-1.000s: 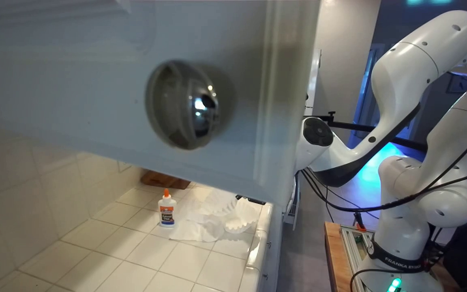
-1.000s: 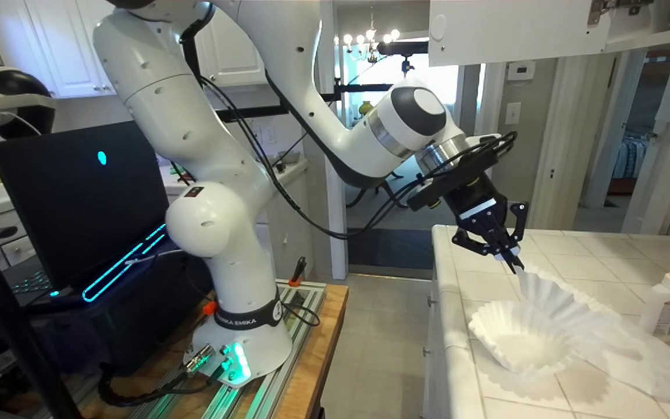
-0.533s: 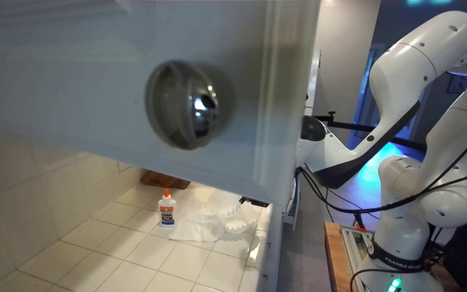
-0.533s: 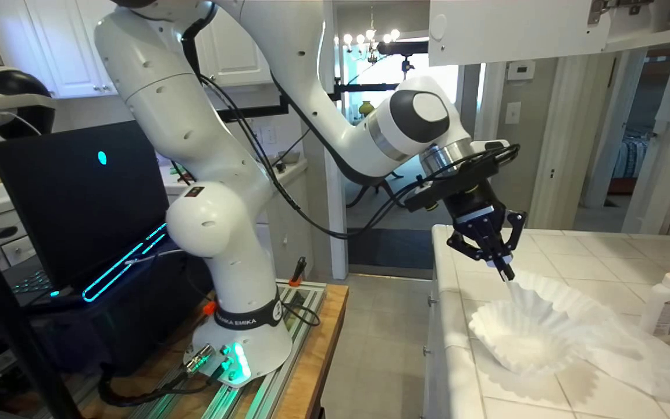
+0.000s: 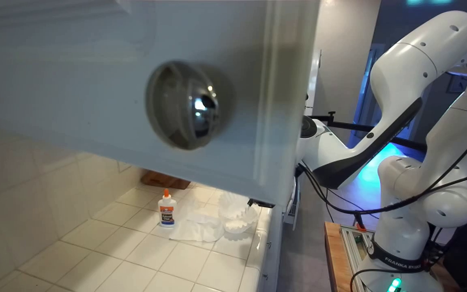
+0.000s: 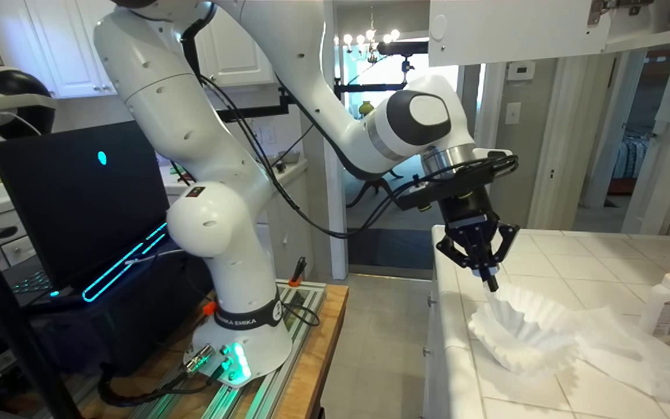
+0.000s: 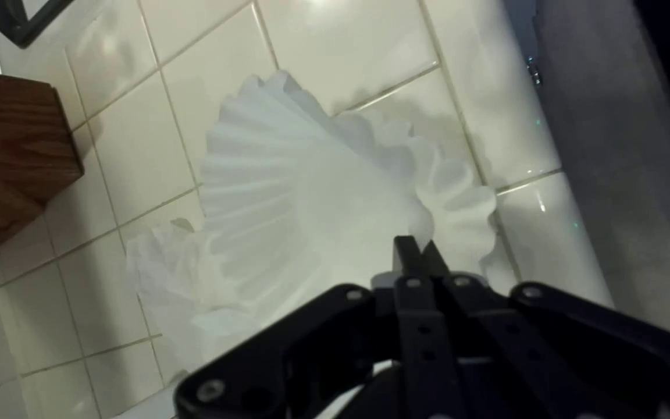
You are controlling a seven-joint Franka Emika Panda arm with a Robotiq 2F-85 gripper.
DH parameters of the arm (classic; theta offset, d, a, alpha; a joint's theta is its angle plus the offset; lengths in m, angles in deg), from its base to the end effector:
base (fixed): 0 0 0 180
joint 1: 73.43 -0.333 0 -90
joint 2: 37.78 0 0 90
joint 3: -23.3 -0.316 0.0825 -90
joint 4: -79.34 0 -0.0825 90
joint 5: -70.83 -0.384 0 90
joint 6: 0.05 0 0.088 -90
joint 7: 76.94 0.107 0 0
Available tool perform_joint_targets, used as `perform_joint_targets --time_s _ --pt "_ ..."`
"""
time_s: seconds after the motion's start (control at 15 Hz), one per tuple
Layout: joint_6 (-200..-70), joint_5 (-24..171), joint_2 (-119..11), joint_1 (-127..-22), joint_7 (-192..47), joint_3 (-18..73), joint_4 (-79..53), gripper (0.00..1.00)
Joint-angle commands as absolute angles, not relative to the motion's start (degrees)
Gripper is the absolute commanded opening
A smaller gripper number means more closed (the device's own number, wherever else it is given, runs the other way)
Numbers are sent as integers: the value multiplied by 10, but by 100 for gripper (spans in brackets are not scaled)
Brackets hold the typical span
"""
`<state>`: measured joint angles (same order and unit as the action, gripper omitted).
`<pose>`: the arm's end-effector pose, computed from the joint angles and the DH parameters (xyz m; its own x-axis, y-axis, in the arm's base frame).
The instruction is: Stack the coffee filter on the right onto the on the left
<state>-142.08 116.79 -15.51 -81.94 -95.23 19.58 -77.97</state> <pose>0.3770 0.0827 0.3467 0.4522 0.8633 -0.2241 0.8228 -0.3068 0.4784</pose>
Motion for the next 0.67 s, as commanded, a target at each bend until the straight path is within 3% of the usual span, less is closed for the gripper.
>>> perform_joint_targets --time_s 0.0,0.6 --pt "-1382 1110 -146 -829 -1005 207 -780 0" --pt "-1473 1170 -170 -804 -1067 223 -780 0"
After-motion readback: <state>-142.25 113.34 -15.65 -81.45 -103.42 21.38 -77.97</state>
